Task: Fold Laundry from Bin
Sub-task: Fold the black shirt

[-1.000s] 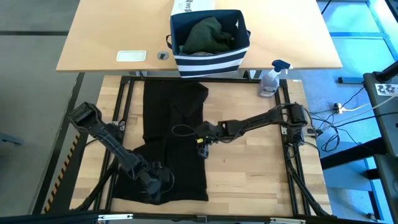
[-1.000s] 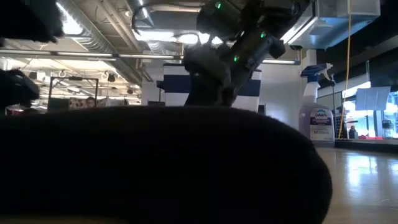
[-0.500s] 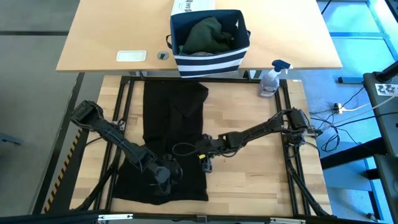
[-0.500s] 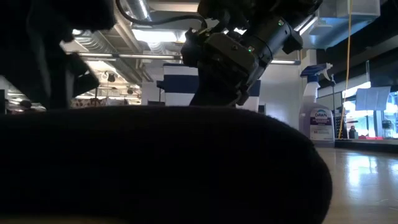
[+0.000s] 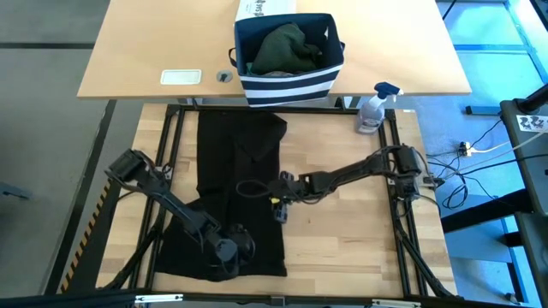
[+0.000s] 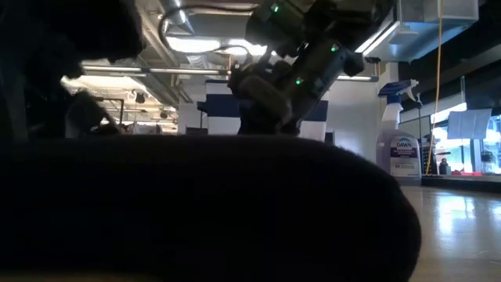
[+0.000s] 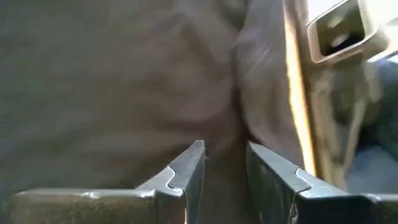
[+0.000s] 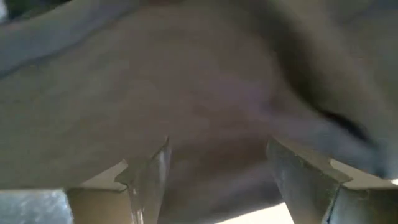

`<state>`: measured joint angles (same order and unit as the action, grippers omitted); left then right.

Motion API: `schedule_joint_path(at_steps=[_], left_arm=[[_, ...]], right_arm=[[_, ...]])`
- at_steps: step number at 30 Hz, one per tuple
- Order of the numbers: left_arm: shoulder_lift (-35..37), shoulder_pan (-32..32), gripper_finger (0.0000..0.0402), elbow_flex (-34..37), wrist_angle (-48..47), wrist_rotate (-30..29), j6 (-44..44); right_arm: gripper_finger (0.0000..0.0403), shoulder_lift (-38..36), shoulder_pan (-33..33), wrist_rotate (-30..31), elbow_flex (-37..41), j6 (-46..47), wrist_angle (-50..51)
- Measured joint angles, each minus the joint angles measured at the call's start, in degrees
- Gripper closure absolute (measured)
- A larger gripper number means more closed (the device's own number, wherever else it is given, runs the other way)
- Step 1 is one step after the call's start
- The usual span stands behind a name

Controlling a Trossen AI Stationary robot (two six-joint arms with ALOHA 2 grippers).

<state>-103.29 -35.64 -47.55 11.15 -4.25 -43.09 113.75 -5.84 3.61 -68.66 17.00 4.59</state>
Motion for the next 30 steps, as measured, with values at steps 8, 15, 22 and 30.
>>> schedule_joint_path(at_steps=[8, 15, 22, 30], left_arm=[[-0.4, -2.4, 0.0289, -6.8, 0.2, 1.0, 7.3], [-0.3, -4.9, 0.0289, -9.4, -0.4, 0.6, 8.3], [-0.2, -4.9, 0.0289, -10.4, -9.4, -5.7, 8.3], [-0.2, -1.1, 0.0289, -10.4, -20.3, -8.1, 9.1]], right_arm=[[0.0139, 0.0, 5.1, -0.1, 0.0, 1.2, 0.6], [0.0139, 0.0, 6.3, -0.9, 0.0, 1.2, 1.7], [0.0139, -0.2, 3.4, -5.1, 0.0, 1.4, 2.4], [0.0139, -3.4, -2.7, -1.5, 0.0, 2.5, 8.0]])
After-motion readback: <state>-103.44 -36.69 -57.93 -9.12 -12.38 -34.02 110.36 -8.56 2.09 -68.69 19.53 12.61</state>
